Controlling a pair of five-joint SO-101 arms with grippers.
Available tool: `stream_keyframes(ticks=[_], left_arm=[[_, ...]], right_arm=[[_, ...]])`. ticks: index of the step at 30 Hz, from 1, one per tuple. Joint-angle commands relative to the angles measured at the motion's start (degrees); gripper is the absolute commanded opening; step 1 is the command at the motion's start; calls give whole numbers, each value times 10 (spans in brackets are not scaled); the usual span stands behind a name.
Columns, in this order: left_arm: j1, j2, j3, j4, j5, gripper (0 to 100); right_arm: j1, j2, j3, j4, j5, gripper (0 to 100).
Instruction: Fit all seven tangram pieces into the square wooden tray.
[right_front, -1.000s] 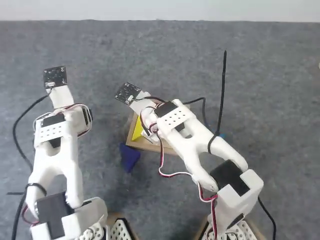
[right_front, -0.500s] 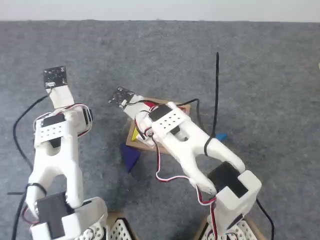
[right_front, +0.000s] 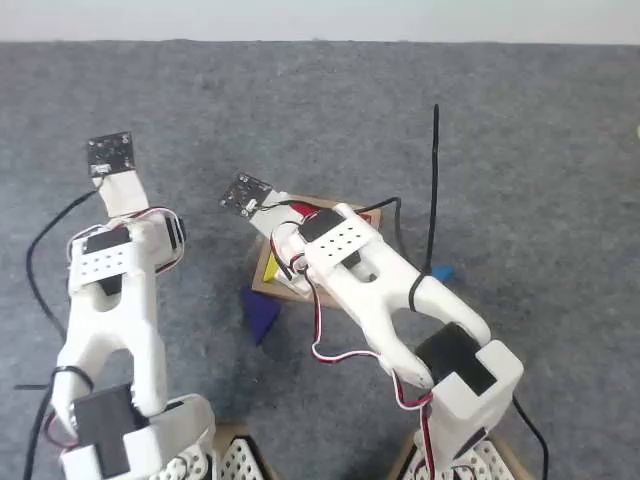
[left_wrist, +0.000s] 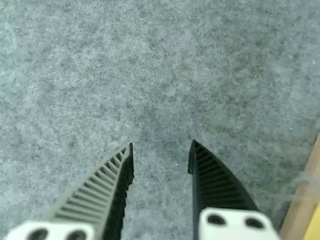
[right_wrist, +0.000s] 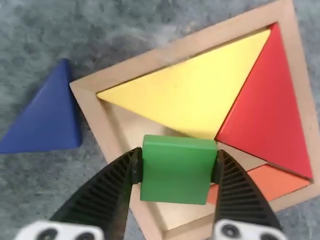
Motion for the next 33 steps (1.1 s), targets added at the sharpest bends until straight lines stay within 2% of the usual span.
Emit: stream_keyframes(ticks=[1,3,9,16,26,33], left_arm=[[-1,-8,-7,0,4,177],[-1,-8,-7,0,4,177],[-1,-8,-7,0,4,177],[0,-8,-7,-2,4,177],[0,-8,-7,-1,4,177],[0,-8,-7,-2,4,177]], right_arm=[[4,-8,-30,6,-5,199],[4,-8,-30,6,-5,203],[4,-8,-30,6,-4,299],[7,-13,-30,7,6,300],[99,-36,-53,37,7,300],[107,-30,-55,24,6,300]])
